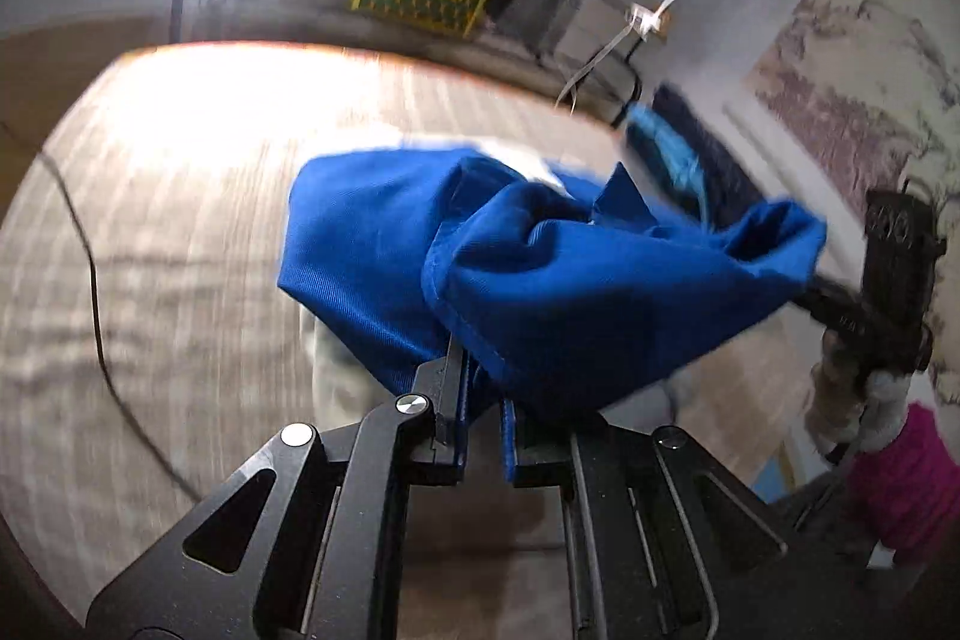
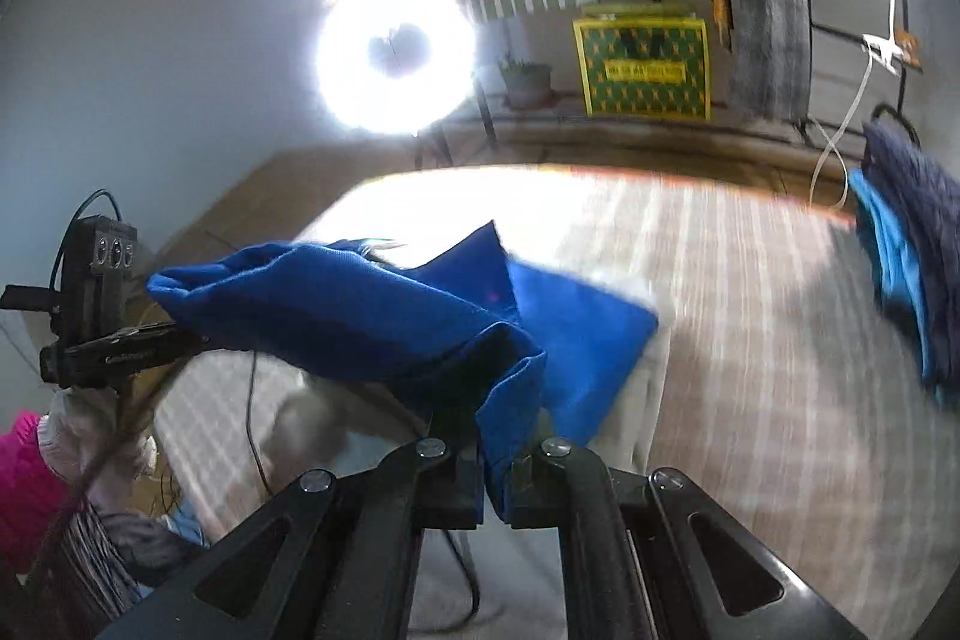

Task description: Fold large clothes

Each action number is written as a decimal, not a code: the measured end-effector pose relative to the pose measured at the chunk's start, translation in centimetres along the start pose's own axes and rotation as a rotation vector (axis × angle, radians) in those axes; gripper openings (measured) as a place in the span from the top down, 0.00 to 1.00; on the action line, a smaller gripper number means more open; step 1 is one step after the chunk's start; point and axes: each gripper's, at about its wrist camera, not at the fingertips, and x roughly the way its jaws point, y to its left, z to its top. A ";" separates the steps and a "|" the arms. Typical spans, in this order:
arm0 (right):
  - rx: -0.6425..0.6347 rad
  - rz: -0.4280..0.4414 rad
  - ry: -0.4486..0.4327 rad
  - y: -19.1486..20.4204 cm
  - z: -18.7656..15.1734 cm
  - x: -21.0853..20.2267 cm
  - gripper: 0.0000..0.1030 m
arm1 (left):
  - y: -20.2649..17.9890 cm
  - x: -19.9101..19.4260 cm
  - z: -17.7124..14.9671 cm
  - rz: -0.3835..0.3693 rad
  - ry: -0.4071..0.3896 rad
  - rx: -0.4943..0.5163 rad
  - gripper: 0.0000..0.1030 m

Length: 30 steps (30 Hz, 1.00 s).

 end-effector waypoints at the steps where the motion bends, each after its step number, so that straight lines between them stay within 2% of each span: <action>1: -0.022 -0.017 0.020 0.2 -1.1 0.3 0.99 | 0.2 0.4 -1.0 0.013 0.021 0.000 0.94; 4: -0.035 -0.019 0.071 0.4 -3.3 0.9 0.98 | 0.5 0.9 -3.0 0.030 0.058 0.002 0.94; 6: -0.057 -0.019 0.093 0.8 -4.3 0.9 0.96 | 0.5 0.6 -3.8 0.040 0.052 0.000 0.94; 8: -0.114 -0.068 0.109 1.2 -5.3 0.6 0.85 | 0.4 0.1 -4.3 0.046 0.055 -0.004 0.93; 9: -0.127 -0.078 0.109 1.2 -5.6 0.2 0.77 | 0.3 -0.3 -4.6 0.044 0.061 -0.006 0.92; 10: -0.132 -0.078 0.105 1.1 -5.9 -0.4 0.73 | 0.2 -0.9 -4.9 0.043 0.064 -0.009 0.92; 12: -0.118 -0.060 0.082 0.7 -6.2 -2.2 0.73 | 0.2 -2.0 -5.4 0.028 0.066 -0.022 0.91; 20: -0.007 0.058 -0.133 0.4 -6.0 -14.5 0.66 | -3.0 -12.2 -6.7 -0.053 -0.056 -0.009 0.91; 27: -0.047 0.081 -0.300 3.2 -4.7 -25.1 0.66 | -7.2 -22.4 -5.3 -0.080 -0.178 0.013 0.91; 30: -0.063 0.081 -0.383 4.1 -4.3 -29.5 0.56 | -8.9 -26.9 -4.3 -0.093 -0.238 0.017 0.80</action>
